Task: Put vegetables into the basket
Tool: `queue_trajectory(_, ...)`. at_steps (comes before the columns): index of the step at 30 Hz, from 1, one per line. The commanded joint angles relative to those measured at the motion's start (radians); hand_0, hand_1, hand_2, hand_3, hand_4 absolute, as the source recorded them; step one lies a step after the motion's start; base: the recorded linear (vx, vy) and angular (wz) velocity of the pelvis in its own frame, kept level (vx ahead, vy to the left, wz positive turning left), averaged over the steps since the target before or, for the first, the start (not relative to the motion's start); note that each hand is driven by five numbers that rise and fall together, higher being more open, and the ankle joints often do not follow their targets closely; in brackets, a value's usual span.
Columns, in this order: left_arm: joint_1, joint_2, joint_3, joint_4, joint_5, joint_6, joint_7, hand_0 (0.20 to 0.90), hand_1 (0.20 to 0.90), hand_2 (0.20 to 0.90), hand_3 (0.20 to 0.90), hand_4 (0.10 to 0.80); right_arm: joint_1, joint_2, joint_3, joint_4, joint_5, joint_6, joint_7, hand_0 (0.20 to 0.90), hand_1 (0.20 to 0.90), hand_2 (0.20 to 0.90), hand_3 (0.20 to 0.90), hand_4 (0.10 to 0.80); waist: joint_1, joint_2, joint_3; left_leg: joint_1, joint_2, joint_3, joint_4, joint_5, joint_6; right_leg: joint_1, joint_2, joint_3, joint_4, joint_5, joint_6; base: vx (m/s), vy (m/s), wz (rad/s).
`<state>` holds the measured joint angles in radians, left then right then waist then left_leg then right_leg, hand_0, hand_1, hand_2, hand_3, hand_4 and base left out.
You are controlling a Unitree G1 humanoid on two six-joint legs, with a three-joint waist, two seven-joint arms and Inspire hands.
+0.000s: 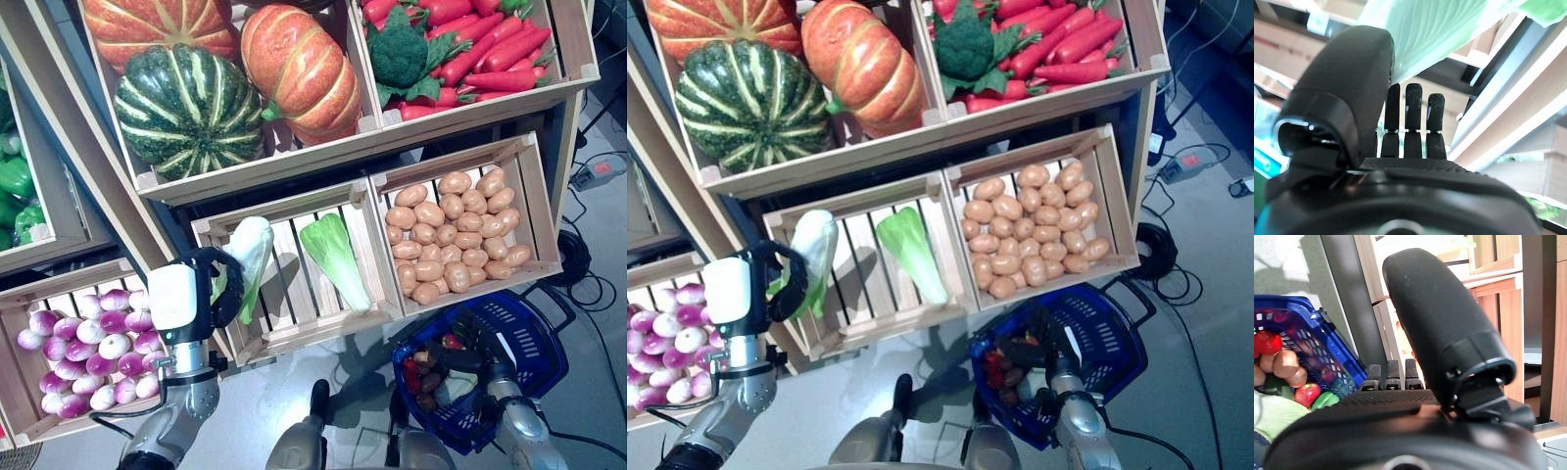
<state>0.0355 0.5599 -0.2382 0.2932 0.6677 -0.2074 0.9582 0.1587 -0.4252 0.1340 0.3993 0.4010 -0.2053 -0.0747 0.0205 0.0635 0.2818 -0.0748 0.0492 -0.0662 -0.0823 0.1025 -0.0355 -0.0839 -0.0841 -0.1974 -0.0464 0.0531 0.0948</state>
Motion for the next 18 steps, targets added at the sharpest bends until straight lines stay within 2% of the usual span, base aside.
queue_trajectory(1,-0.151,0.077,0.001,0.033,0.028,0.026,0.101,0.3,0.3,0.3,0.3,0.4,-0.052,-0.039,0.044,-0.066,0.036,-0.089,0.005,0.9,0.9,0.9,0.9,0.8,-0.013,-0.078,0.007,-0.059,-0.034,0.011,0.084,-0.069,-0.01,-0.018,-0.033,0.002,0.094,-0.035,-0.002,-0.087,-0.007,-0.08)
queue_trajectory(5,-0.275,0.061,-0.079,0.157,0.013,0.059,0.128,0.3,0.3,0.3,0.3,0.4,-0.117,-0.053,0.097,-0.039,0.053,-0.091,-0.028,0.9,0.9,0.9,0.9,0.8,-0.034,-0.095,0.053,-0.101,-0.028,0.025,0.13,-0.072,-0.01,-0.062,-0.029,0.025,0.12,-0.031,-0.005,-0.085,0.006,-0.19)
queue_trajectory(11,-0.379,0.044,-0.139,0.256,0.028,0.088,0.154,0.3,0.3,0.3,0.3,0.4,-0.158,-0.064,0.146,-0.012,0.065,-0.09,-0.031,0.9,0.9,0.9,0.9,0.8,-0.053,-0.127,0.103,-0.162,-0.016,0.039,0.184,-0.072,-0.01,-0.116,-0.016,0.06,0.157,-0.03,-0.012,-0.062,0.008,-0.13)
queue_trajectory(13,-0.444,0.048,-0.181,0.31,0.017,0.117,0.161,0.3,0.3,0.3,0.3,0.4,-0.189,-0.066,0.176,-0.002,0.074,-0.086,-0.031,0.9,0.9,0.9,0.9,0.8,-0.063,-0.147,0.13,-0.193,-0.01,0.048,0.204,-0.07,-0.011,-0.148,-0.007,0.077,0.174,-0.027,-0.013,-0.115,0.001,-0.13)
queue_trajectory(18,-0.565,0.052,-0.222,0.431,0.005,0.165,0.18,0.3,0.3,0.3,0.3,0.4,-0.25,-0.065,0.236,0.009,0.091,-0.085,-0.033,0.9,0.9,0.9,0.9,0.8,-0.075,-0.19,0.178,-0.26,-0.003,0.064,0.252,-0.07,-0.012,-0.206,0.016,0.098,0.206,-0.025,-0.022,-0.111,-0.016,-0.15)
